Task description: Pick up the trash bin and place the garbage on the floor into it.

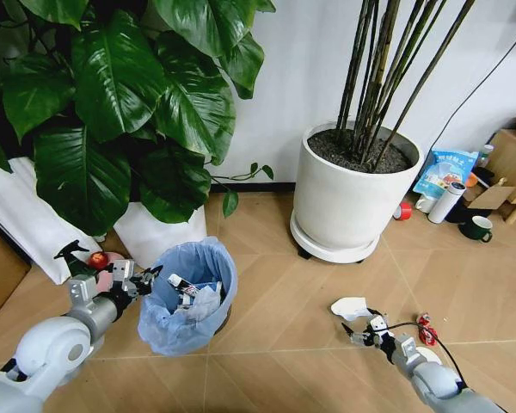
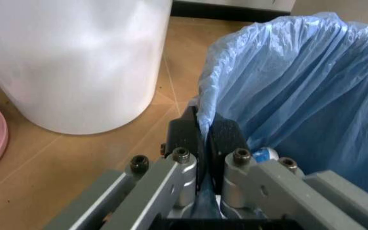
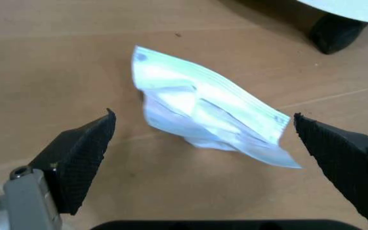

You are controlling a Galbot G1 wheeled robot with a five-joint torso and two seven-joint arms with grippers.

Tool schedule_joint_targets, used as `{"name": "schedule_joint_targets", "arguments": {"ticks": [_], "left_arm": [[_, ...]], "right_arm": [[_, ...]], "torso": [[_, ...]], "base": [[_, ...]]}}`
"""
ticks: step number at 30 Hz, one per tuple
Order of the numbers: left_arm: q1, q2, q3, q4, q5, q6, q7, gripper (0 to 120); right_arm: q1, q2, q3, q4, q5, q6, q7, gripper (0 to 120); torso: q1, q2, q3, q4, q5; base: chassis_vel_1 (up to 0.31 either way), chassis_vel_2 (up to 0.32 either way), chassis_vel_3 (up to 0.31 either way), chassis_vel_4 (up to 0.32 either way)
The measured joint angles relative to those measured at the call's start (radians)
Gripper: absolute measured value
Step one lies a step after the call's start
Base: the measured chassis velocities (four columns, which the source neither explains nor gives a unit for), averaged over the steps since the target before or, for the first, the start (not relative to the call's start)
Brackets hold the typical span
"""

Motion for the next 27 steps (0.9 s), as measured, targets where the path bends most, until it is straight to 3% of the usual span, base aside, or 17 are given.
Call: {"name": "schedule_joint_targets", "arguments": {"ticks": [4,14,16,18,22,24,27], "left_arm": [[0.002,-0.001,-0.004,-0.002,0.000,0.000,0.000,0],[0.007,0.008,-0.023,-0.008,-0.010,0.001,-0.003,0],[0.008,0.008,-0.027,-0.009,-0.012,0.001,-0.004,0],[0.008,0.008,-0.027,-0.009,-0.013,0.001,-0.004,0],[0.005,0.007,-0.027,-0.008,-0.016,0.002,-0.004,0],[0.005,0.007,-0.027,-0.008,-0.017,0.002,-0.004,0],[0.003,0.008,-0.027,-0.005,-0.019,0.002,-0.004,0]], "right_arm": [[0.034,0.001,-0.015,-0.042,-0.005,0.000,-0.014,100],[0.112,0.022,-0.096,-0.126,0.066,-0.018,-0.054,67],[0.132,0.026,-0.117,-0.147,0.080,-0.020,-0.059,55],[0.139,0.028,-0.125,-0.152,0.085,-0.022,-0.060,53],[0.174,0.034,-0.159,-0.180,0.108,-0.032,-0.065,32],[0.177,0.034,-0.161,-0.183,0.109,-0.033,-0.066,30],[0.190,0.035,-0.167,-0.197,0.121,-0.035,-0.079,17]], "torso": [[0.000,0.000,0.000,0.0000,-0.0002],[0.000,0.000,0.000,0.0001,0.0000],[0.000,0.000,0.000,0.0001,-0.0002],[0.000,0.000,0.000,0.0000,-0.0002],[0.000,0.000,0.000,0.0001,-0.0001],[0.000,0.000,0.000,0.0001,-0.0001],[0.000,0.000,0.000,0.0000,-0.0002]], "base": [[0.000,0.000,0.000,0.000],[0.000,0.000,0.000,0.000],[0.000,0.000,0.000,0.000],[0.000,0.000,0.000,0.000],[0.000,0.000,0.000,0.000],[0.000,0.000,0.000,0.000],[0.000,0.000,0.000,0.000]]}}
